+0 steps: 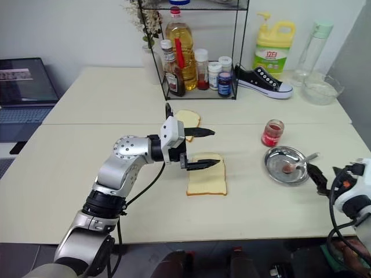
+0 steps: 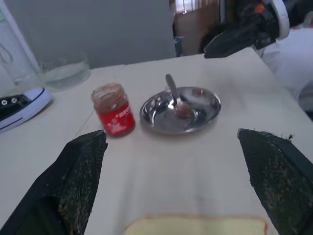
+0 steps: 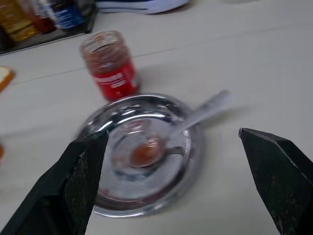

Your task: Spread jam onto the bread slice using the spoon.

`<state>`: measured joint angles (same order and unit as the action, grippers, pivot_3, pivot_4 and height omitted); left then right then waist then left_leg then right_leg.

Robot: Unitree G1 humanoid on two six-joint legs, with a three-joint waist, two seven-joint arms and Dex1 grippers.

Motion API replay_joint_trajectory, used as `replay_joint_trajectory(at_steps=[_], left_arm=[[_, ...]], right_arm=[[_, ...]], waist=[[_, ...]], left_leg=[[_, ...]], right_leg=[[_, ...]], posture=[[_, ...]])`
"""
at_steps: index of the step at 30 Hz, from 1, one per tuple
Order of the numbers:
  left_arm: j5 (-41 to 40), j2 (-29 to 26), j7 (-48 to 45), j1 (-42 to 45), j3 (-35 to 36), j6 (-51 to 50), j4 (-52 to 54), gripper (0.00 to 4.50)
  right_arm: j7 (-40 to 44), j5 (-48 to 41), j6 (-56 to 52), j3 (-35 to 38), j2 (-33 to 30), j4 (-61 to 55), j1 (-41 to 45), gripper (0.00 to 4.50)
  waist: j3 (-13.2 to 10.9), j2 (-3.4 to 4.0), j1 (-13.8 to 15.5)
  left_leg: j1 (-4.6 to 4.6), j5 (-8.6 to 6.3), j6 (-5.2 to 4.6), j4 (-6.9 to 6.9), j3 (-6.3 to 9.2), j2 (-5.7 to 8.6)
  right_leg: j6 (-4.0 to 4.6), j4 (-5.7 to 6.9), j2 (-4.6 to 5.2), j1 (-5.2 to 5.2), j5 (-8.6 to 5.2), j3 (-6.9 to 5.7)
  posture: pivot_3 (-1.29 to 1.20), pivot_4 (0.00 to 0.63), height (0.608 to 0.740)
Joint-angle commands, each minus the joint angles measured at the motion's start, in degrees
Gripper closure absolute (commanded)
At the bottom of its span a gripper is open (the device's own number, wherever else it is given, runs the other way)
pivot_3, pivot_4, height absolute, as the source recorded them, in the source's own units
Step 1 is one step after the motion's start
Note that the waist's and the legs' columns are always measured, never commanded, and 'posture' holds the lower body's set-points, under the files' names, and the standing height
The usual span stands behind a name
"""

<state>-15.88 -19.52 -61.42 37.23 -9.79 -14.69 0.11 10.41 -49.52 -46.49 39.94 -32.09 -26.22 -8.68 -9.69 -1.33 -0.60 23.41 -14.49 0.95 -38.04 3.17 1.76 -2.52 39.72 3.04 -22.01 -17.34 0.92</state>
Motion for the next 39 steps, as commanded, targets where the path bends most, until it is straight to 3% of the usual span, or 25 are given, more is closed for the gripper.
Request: replay_joint_trajectory(at_steps=[1,3,8,22,35,39], left_arm=[[-2.73,2.13,2.46,-0.67,-1.51,-4.6,6.05,0.02],[-2.62,2.88,2.62,-0.23,-2.57,-5.52,5.96,0.02],[-2.7,3.78,3.9,1.67,-2.71,-6.24,5.04,0.02],[-4.43,1.11,6.87,-1.15,-2.15,-11.88,11.8,0.02],[-4.68,0.05,7.84,0.45,-2.02,-12.05,10.88,0.02],[-4.62,-0.11,7.7,0.76,-2.3,-11.75,10.53,0.0]], right_arm=[[-0.42,-2.38,1.39,3.03,1.07,6.3,4.11,0.0],[0.94,-3.92,0.84,2.9,1.02,11.85,7.64,0.0],[5.53,-5.71,-0.05,0.76,0.18,25.27,17.28,0.0],[17.41,4.48,8.03,-5.14,-1.84,59.33,33.37,0.0],[25.1,7.38,9.0,-6.97,-1.5,69.59,40.2,0.0],[25.77,8.1,9.99,-6.43,-1.83,71.13,40.52,0.97]], waist=[[0.02,0.1,-0.16],[0.11,0.25,-0.39],[0.16,0.35,-0.75],[0.18,0.45,-0.96],[0.18,0.45,-1.15],[0.18,0.45,-1.15]], left_leg=[[-0.24,0.0,0.0,0.08,-0.01,-0.05],[-0.65,-0.02,-0.03,0.2,0.0,-0.14],[-0.56,-0.06,-0.08,0.18,-0.09,-0.21],[-0.53,-0.08,-0.11,0.16,-0.15,-0.23],[-0.53,-0.09,-0.11,0.18,-0.15,-0.31],[-0.53,-0.09,-0.11,0.19,-0.15,-0.32]], right_leg=[[0.01,-0.05,-0.04,0.25,-0.01,0.0],[0.04,-0.25,-0.35,0.69,-0.04,-0.02],[0.05,-0.32,-0.45,0.65,-0.04,0.03],[0.05,-0.45,-0.43,0.67,-0.02,0.07],[0.05,-0.56,-0.48,0.7,-0.01,0.07],[0.06,-0.58,-0.48,0.7,-0.01,0.08]], posture=[[0.0,0.15,0.74],[0.0,0.15,0.74],[0.0,0.15,0.74],[0.0,0.15,0.74],[0.0,0.15,0.74],[0.0,0.15,0.74]])
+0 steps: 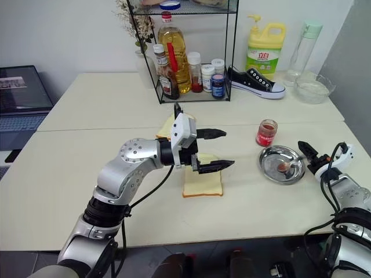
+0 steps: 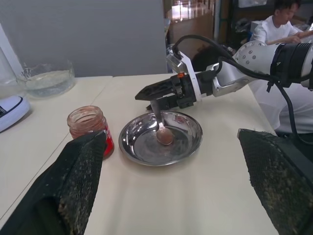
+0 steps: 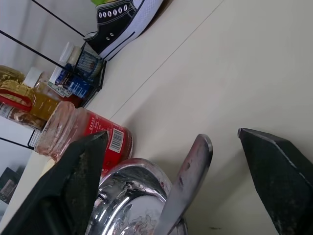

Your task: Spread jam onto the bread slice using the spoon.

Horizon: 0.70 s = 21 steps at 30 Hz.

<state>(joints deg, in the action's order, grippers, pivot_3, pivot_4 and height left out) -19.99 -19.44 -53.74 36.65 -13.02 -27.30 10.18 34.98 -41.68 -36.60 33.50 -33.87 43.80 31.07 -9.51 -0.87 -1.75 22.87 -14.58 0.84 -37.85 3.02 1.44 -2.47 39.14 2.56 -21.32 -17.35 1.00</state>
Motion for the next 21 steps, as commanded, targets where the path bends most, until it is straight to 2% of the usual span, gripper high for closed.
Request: replay_joint_trajectory(at_steps=[1,7,10,15,21], left_arm=[[-0.47,-0.11,0.06,1.55,0.93,0.97,0.21,0.0],[-0.06,0.13,0.18,2.39,0.67,1.81,-0.9,0.0],[-0.08,0.31,0.34,2.76,0.69,2.11,-1.35,0.0],[-1.1,0.15,0.42,2.8,1.59,1.67,-1.78,0.0],[-1.7,-4.55,0.63,1.72,7.22,1.35,-4.23,0.0]], right_arm=[[1.19,0.42,0.41,0.19,-0.12,1.39,0.8,1.34],[1.19,-0.31,-0.42,1.07,-0.41,0.11,0.37,3.55],[0.71,-1.14,-1.34,2.08,-0.49,-1.33,-0.13,4.47],[-1.11,-4.61,-5.92,4.24,-0.67,-9.21,-2.6,4.47],[-10.05,-12.85,-13.09,8.05,0.98,-31.66,-5.97,4.47]], waist=[[0.0,0.0,0.01],[0.0,-0.01,0.11],[0.0,-0.01,0.19],[0.0,-0.01,0.43],[-0.09,0.14,-0.08]], left_leg=[[0.01,0.0,0.0,0.01,0.01,0.0],[0.01,0.0,0.0,-0.01,0.02,0.0],[0.0,-0.01,0.0,-0.04,0.03,0.01],[0.03,-0.01,0.0,-0.02,0.06,0.06],[0.09,-0.02,-0.02,0.03,0.04,0.02]], right_leg=[[0.0,-0.01,0.0,0.0,0.0,0.0],[-0.03,-0.08,0.0,0.06,0.02,-0.02],[-0.06,-0.12,0.01,0.11,0.04,-0.02],[-0.07,-0.15,0.05,0.12,0.05,-0.05],[-0.07,-0.11,0.05,-0.05,0.05,0.0]], posture=[[0.0,0.15,0.74],[0.0,0.15,0.74],[0.0,0.15,0.74],[0.0,0.15,0.74],[0.0,0.15,0.74]])
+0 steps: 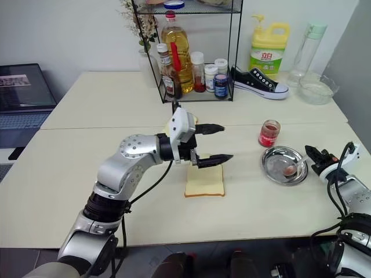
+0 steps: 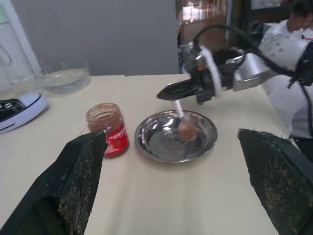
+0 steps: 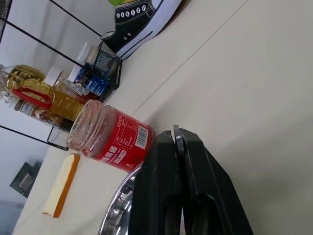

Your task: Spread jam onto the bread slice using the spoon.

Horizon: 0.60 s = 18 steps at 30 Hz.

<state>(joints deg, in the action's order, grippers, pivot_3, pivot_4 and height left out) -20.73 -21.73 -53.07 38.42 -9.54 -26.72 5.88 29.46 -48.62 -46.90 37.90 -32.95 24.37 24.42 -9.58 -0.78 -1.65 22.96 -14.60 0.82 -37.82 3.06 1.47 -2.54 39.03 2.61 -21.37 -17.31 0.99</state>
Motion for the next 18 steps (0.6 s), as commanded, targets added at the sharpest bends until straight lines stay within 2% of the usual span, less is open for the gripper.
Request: replay_joint_trajectory(at_steps=[1,6,11,18], left_arm=[[-1.05,-3.15,-0.46,-0.59,4.24,0.86,0.07,0.0],[-0.99,-4.21,-1.66,-0.69,4.36,1.61,-0.63,0.0],[1.85,-1.57,-1.6,2.61,1.95,5.51,-4.93,0.0],[4.45,2.78,-0.37,6.43,0.38,9.93,-9.91,0.0]], right_arm=[[-6.71,-7.73,-3.86,4.23,0.54,-15.91,0.95,4.47],[-15.14,-10.1,-3.91,2.25,1.81,-25.18,6.41,4.47],[-17.28,-0.16,3.62,-6.74,2.38,-22.74,14.51,4.47],[-14.15,11.55,14.06,-16.21,3.31,-14.59,20.98,4.47]], waist=[[-0.03,0.09,-0.29],[-0.05,0.12,-0.01],[-0.05,0.12,0.33],[-0.05,0.12,0.15]], left_leg=[[0.0,0.0,0.0,0.02,-0.02,-0.01],[0.01,-0.01,-0.01,0.05,-0.01,-0.03],[0.04,-0.01,-0.01,-0.03,0.0,0.05],[0.08,-0.01,-0.02,0.02,-0.05,0.08]], right_leg=[[0.0,0.01,-0.01,-0.02,0.0,0.02],[0.0,0.0,-0.03,-0.04,0.0,-0.01],[0.0,0.0,0.0,-0.03,0.0,-0.04],[0.0,-0.04,0.03,-0.11,0.0,-0.04]], posture=[[0.0,0.15,0.74],[0.0,0.15,0.74],[0.0,0.15,0.74],[0.0,0.15,0.74]])
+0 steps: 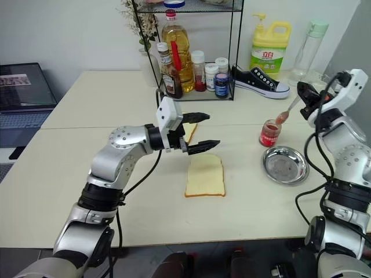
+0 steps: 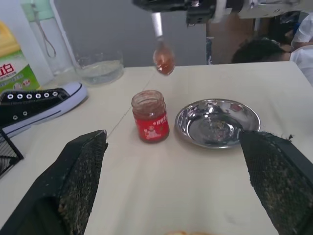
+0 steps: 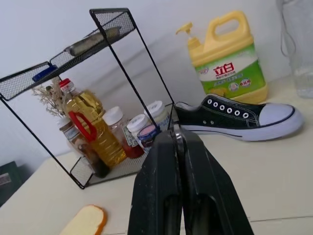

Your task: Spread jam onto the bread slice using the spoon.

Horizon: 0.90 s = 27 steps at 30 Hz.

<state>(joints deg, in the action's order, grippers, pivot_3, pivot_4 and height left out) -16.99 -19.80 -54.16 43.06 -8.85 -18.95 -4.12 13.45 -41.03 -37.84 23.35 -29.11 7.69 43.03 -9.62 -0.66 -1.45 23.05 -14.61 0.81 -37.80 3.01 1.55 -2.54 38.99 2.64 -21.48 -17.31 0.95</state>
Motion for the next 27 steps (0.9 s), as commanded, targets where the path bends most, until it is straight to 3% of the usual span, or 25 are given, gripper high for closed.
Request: replay_joint_trajectory(at_steps=[1,9,27], left_arm=[[0.81,1.23,0.86,1.93,-0.35,2.2,0.1,0.0],[0.75,0.9,1.03,-0.17,-0.36,1.31,2.89,0.0],[-1.17,0.25,2.17,-2.79,0.67,-3.07,9.1,0.0]], right_arm=[[2.33,5.07,6.23,-2.16,-0.48,3.66,2.93,4.47],[6.85,13.49,14.73,-7.15,0.28,11.24,3.68,4.47],[7.96,26.33,30.48,-12.85,3.47,21.01,4.23,4.47]], waist=[[0.0,0.0,-0.05],[0.0,0.0,-0.18],[-0.01,0.01,-0.23]], left_leg=[[0.0,0.0,0.0,0.01,-0.01,0.0],[0.0,0.0,0.0,0.02,-0.01,-0.01],[0.0,0.0,0.01,0.02,0.01,-0.02]], right_leg=[[0.0,0.0,0.0,-0.01,0.0,0.0],[0.0,0.02,0.0,-0.04,0.0,0.02],[0.0,0.02,0.01,-0.04,0.0,0.02]], posture=[[0.0,0.15,0.74],[0.0,0.15,0.74],[0.0,0.15,0.74]])
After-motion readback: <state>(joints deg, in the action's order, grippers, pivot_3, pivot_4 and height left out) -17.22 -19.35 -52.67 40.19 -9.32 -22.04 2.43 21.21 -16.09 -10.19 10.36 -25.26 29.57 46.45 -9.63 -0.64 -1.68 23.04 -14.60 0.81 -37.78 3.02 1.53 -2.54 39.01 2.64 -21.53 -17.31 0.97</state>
